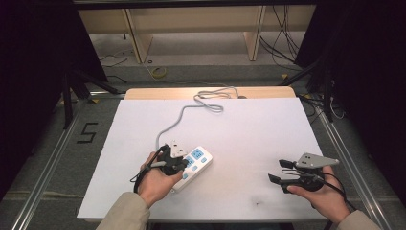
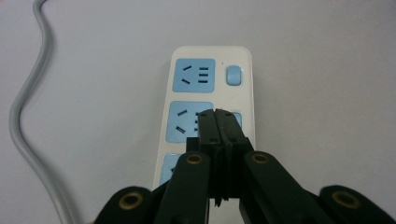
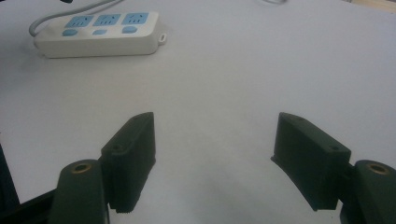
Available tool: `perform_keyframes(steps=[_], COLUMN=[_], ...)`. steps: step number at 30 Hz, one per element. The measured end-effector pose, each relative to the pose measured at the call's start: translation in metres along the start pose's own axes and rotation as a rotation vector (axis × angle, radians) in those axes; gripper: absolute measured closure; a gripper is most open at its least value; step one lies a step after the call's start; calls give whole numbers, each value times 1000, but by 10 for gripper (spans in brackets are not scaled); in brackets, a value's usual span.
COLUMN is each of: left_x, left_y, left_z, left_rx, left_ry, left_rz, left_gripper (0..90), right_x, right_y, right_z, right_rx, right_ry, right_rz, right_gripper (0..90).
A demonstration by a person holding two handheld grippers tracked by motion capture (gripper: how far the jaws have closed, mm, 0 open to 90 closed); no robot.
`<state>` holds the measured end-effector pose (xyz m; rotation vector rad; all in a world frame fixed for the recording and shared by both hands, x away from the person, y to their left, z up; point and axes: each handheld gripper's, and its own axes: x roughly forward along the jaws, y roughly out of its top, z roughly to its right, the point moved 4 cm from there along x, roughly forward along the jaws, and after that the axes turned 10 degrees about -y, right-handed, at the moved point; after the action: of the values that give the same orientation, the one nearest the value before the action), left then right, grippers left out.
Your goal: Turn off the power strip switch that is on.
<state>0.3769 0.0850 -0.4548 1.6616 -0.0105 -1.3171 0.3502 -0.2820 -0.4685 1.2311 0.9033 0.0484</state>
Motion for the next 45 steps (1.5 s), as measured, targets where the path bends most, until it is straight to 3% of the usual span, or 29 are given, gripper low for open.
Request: perform_keyframes(steps=[45], left_x=[22], left_y=[15], left_z=[2], left_rx=[0], left_ry=[-46], left_rz=[-67], left_gripper=[900], right_x=[1], right_y=[-1], right_z=[-1], right_rx=[-2], right_ry=[3], right_rz=[-11], right_gripper=[300])
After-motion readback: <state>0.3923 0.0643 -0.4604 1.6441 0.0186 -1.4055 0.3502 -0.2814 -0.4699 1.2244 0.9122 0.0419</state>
